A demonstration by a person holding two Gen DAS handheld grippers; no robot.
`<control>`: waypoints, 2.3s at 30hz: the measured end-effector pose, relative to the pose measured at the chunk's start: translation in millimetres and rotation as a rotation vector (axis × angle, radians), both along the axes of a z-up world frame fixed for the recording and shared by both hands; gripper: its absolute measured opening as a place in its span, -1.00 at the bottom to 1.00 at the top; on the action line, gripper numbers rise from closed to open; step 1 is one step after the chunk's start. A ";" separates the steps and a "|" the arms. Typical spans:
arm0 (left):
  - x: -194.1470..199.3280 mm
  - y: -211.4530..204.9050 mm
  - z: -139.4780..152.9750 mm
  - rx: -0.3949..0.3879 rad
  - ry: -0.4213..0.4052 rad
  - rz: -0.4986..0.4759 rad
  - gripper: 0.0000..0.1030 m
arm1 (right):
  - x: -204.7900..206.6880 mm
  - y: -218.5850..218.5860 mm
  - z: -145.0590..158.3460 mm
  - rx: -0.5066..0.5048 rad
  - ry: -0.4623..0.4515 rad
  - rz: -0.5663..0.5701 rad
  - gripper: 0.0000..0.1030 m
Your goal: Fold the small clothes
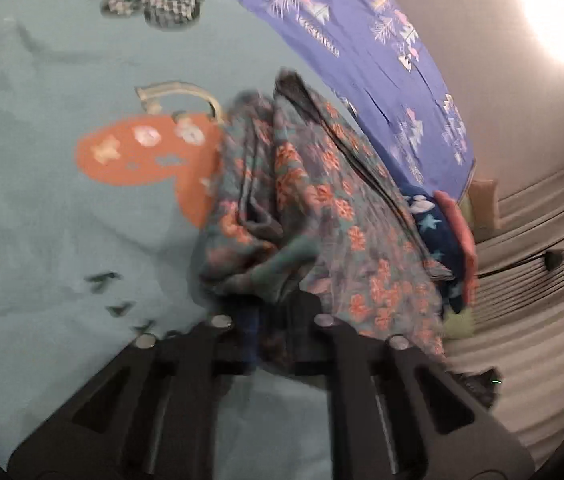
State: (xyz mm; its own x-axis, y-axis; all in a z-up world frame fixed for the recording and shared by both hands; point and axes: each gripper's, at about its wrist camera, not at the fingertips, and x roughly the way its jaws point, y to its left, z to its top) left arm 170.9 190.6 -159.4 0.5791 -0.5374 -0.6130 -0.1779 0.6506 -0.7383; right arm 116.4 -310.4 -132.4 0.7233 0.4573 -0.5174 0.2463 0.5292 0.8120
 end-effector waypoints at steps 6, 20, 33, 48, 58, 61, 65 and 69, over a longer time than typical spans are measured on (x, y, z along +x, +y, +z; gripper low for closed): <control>-37.7 -16.9 50.3 0.073 -0.110 -0.048 -0.83 | -30.0 -3.4 45.9 -0.048 -0.085 -0.006 -0.85; -160.2 -18.6 59.4 0.269 -0.059 -0.166 -0.67 | -190.4 -26.2 19.7 -0.176 0.160 -0.020 -0.61; -71.5 -83.8 86.6 0.469 -0.212 -0.323 -0.49 | -95.2 -16.4 85.5 -0.439 -0.031 0.157 -0.49; 51.8 -117.0 60.1 0.567 -0.136 -0.220 -0.41 | 23.0 -48.5 28.5 -0.410 0.072 0.054 -0.49; -0.6 -87.9 77.2 0.632 -0.230 -0.200 0.06 | -18.4 -60.9 39.6 -0.443 0.064 0.043 -0.31; -11.0 -98.1 71.8 0.748 -0.209 -0.240 0.06 | -31.9 -47.4 46.6 -0.499 0.064 0.079 -0.30; -28.9 -113.0 74.8 0.785 -0.207 -0.287 0.07 | -55.5 -23.8 54.0 -0.570 0.061 0.125 -0.19; -43.8 -121.3 80.0 0.813 -0.236 -0.311 0.15 | -70.5 -12.8 53.9 -0.560 0.062 0.145 -0.14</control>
